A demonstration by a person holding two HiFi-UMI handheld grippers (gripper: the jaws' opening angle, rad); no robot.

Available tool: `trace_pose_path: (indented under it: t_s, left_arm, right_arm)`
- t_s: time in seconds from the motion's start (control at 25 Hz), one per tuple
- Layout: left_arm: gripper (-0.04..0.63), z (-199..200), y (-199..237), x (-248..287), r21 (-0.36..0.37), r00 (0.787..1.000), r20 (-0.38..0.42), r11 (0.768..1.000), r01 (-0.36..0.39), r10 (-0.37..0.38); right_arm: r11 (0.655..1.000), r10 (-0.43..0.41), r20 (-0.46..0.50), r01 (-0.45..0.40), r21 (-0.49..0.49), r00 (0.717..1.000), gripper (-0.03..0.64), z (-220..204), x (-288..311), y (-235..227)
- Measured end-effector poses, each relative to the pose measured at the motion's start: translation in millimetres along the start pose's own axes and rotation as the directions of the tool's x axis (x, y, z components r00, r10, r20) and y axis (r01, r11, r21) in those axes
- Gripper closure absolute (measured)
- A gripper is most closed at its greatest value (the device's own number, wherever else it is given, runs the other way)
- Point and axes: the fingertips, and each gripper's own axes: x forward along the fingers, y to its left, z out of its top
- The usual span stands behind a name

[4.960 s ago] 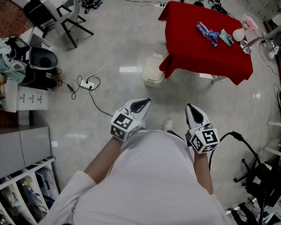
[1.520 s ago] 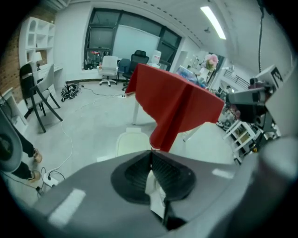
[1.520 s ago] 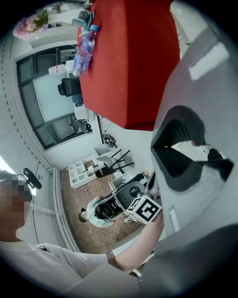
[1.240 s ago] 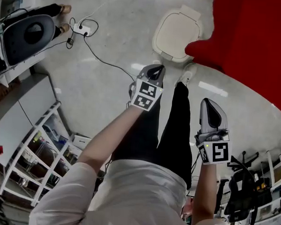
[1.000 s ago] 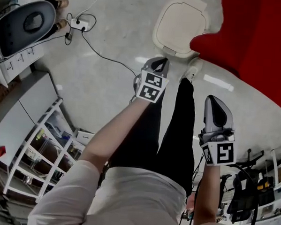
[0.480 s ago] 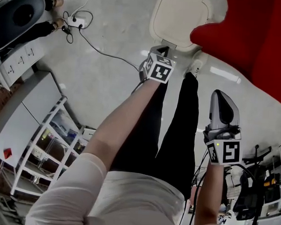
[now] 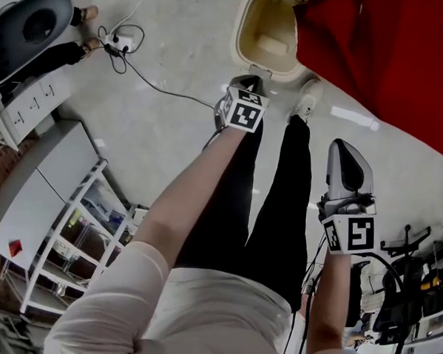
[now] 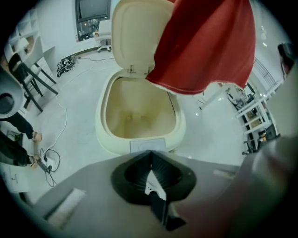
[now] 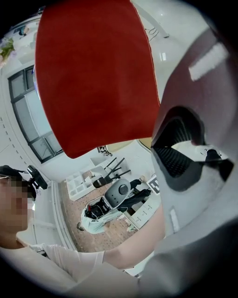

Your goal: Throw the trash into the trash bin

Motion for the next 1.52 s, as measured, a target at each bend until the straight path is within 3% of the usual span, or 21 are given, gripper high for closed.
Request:
trace_pose_path:
  t_s: [0.32,0.68,1.12,1.52]
  left_arm:
    - [0.591,33.0,-12.0,-81.0,0.014,0.995,0.096,0.999,0.039,-0.04]
    - [0.591,89.6,-45.3,-200.6,0.004,0.964,0.247,0.995,0.098,-0.096]
    - [0.591,114.9,-88.1,-335.5,0.161,0.926,0.311,0.972,0.17,-0.213]
    - [0.591,111.3,-111.4,-421.6,0.24,0.899,0.348,0.952,0.189,-0.266]
  right_arm:
    - [0.999,-0.001,0.018,0.002,-0.052,1.0,0.615,44.2,-21.5,20.5]
    - [0.997,0.001,0.035,0.002,-0.073,0.999,0.615,93.0,-69.8,51.5]
    - [0.99,0.018,0.045,-0.012,-0.14,0.999,0.615,143.4,-124.4,103.0]
    - [0.983,0.024,0.074,-0.011,-0.181,0.997,0.615,178.1,-167.7,133.6]
